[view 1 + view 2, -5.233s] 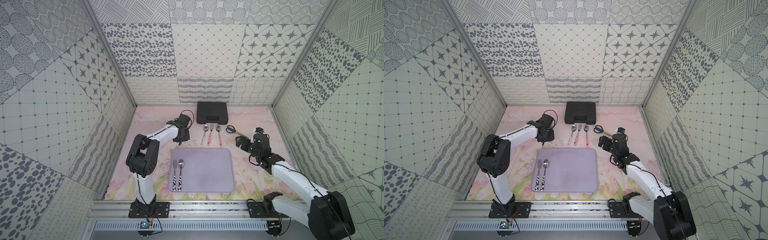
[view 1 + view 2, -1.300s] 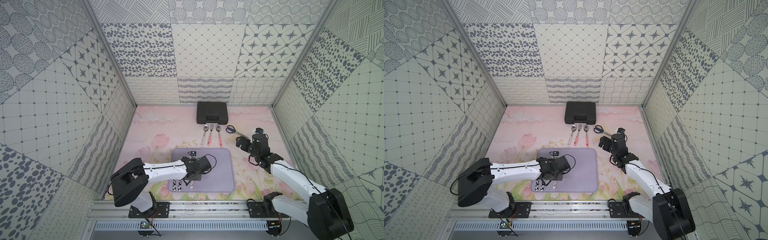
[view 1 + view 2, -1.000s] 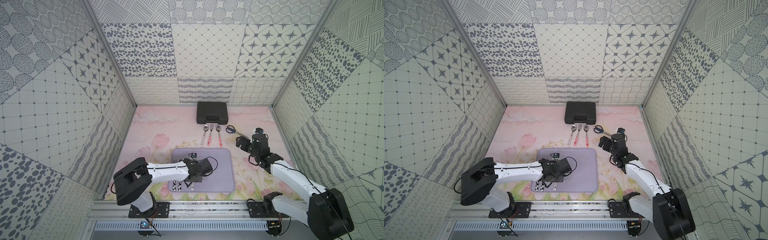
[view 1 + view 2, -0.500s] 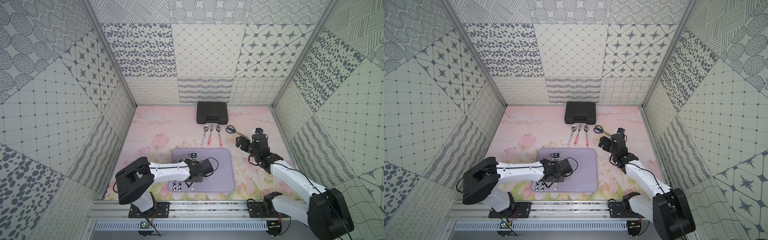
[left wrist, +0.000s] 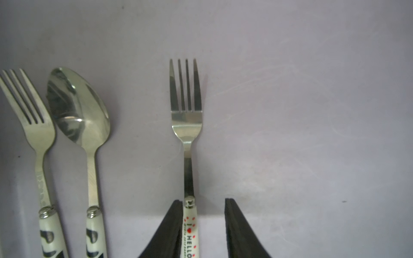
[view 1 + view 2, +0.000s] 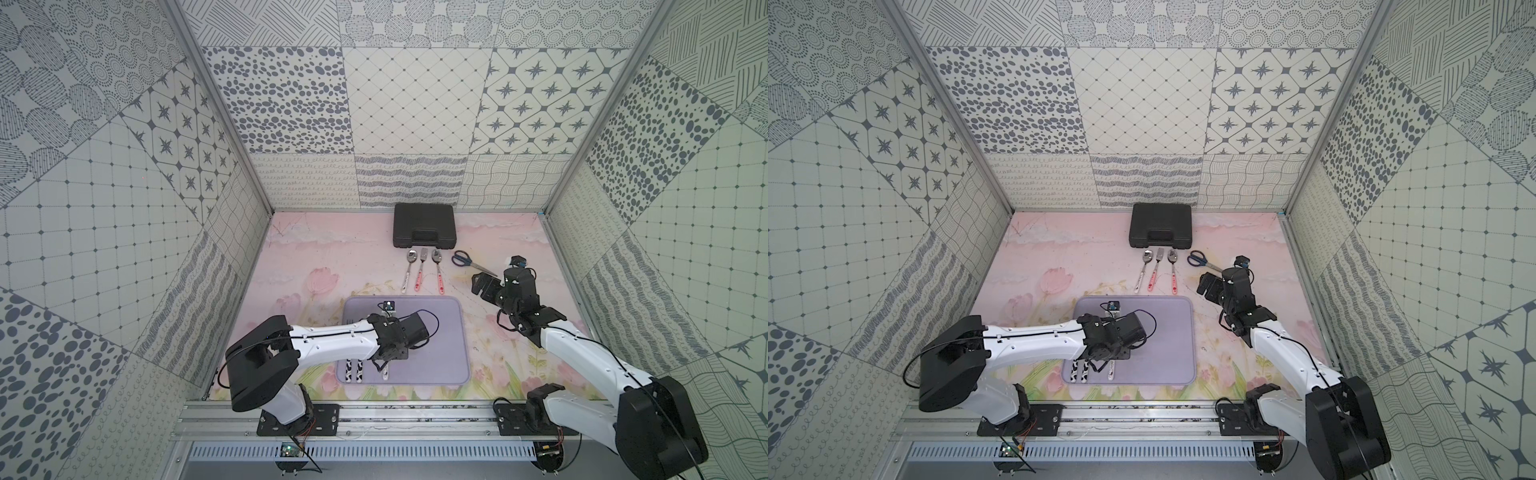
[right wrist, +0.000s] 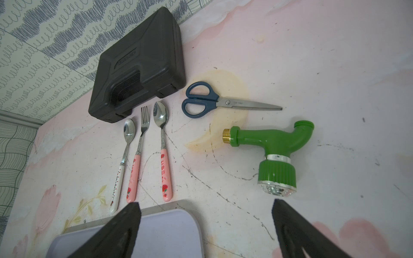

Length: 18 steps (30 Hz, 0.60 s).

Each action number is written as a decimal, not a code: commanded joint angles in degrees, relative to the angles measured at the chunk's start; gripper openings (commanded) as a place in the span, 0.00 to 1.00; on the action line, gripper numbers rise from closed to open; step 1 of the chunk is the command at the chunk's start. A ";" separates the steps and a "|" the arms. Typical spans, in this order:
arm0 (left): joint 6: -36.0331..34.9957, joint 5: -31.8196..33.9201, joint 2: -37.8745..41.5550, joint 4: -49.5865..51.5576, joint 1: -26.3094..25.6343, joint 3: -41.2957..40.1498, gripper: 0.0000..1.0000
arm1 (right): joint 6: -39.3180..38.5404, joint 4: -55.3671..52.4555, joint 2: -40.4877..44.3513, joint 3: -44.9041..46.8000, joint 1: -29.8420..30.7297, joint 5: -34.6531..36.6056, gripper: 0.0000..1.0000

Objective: Set the spoon and fork side by side
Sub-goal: Place the fork on the tray.

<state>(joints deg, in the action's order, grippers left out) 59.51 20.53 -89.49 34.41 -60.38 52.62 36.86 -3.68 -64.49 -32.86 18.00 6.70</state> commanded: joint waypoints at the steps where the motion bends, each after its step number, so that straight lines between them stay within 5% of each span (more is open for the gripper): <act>1: -2.62 3.04 0.80 4.46 -0.41 3.36 0.36 | -0.72 1.49 0.07 0.43 0.28 0.51 0.97; 18: -19.36 -0.31 -9.12 1.10 10.24 18.83 0.37 | -0.72 1.75 -0.79 0.34 0.55 0.68 0.97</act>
<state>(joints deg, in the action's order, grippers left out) 48.93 21.10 -95.44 36.40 -53.17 67.02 36.84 -3.66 -64.51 -32.86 18.06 6.74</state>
